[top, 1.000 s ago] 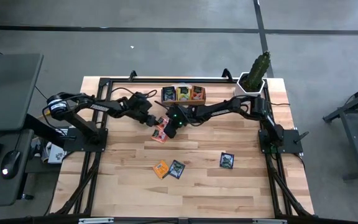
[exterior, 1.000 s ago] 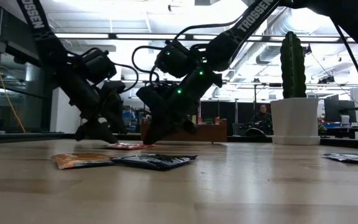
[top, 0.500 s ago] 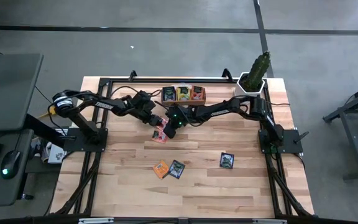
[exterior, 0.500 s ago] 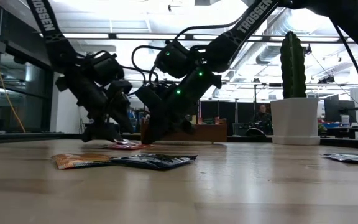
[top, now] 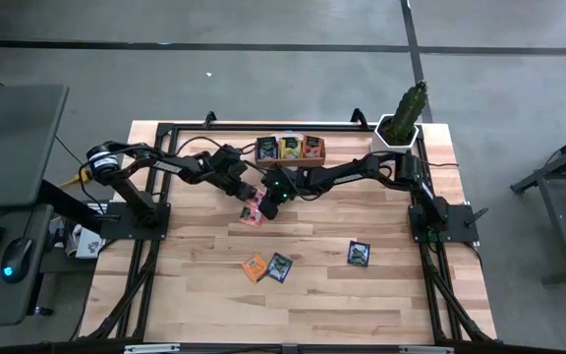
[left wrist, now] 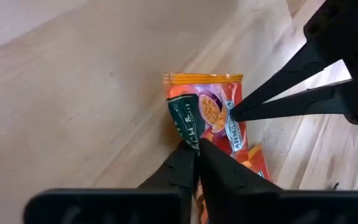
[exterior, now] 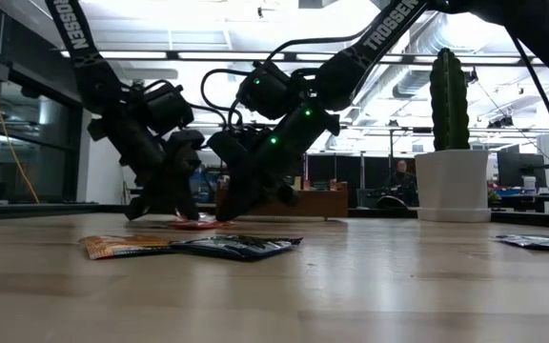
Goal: Pick & Place Tea
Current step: Put the top orange tea bag in the right compartment of the organizer
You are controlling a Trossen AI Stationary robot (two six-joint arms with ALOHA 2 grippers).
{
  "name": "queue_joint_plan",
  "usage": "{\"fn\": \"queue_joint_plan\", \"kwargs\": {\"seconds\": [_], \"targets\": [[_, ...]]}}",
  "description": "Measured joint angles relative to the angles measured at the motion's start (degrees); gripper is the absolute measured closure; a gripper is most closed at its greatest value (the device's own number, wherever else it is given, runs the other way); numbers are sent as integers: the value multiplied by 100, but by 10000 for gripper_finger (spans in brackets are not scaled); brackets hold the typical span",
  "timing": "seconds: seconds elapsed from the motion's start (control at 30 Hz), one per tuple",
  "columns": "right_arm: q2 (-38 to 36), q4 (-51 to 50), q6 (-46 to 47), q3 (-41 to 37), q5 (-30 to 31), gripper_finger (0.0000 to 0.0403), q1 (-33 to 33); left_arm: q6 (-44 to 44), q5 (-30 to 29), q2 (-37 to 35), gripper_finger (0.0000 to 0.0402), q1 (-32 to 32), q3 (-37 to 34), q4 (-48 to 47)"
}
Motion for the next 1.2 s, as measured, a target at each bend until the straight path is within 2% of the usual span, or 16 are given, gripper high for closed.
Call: {"fn": "queue_joint_plan", "kwargs": {"seconds": [0.2, 0.37, 0.63, 0.8, 1.0, 1.2], "targets": [[-2, 9, -14, 0, -75, 402, 1, 66, -62, 0, 398, 0, 0, 6], [-81, 20, -51, 0, -476, 402, -5, 263, -92, -2, 400, 3, 0, 20], [-692, -121, -626, 2, -523, 402, 10, 864, -99, -68, 401, 2, -11, 56], [-1082, -370, -588, 4, -610, 398, -59, 1360, -197, -525, 401, -28, -13, 58], [-1497, -608, -728, 4, -536, 372, -116, 1924, -261, -1136, 401, -124, 204, -246], [-1802, -736, -836, 5, -610, 326, -194, 2718, -350, -1583, 401, -267, 669, -972]]}}
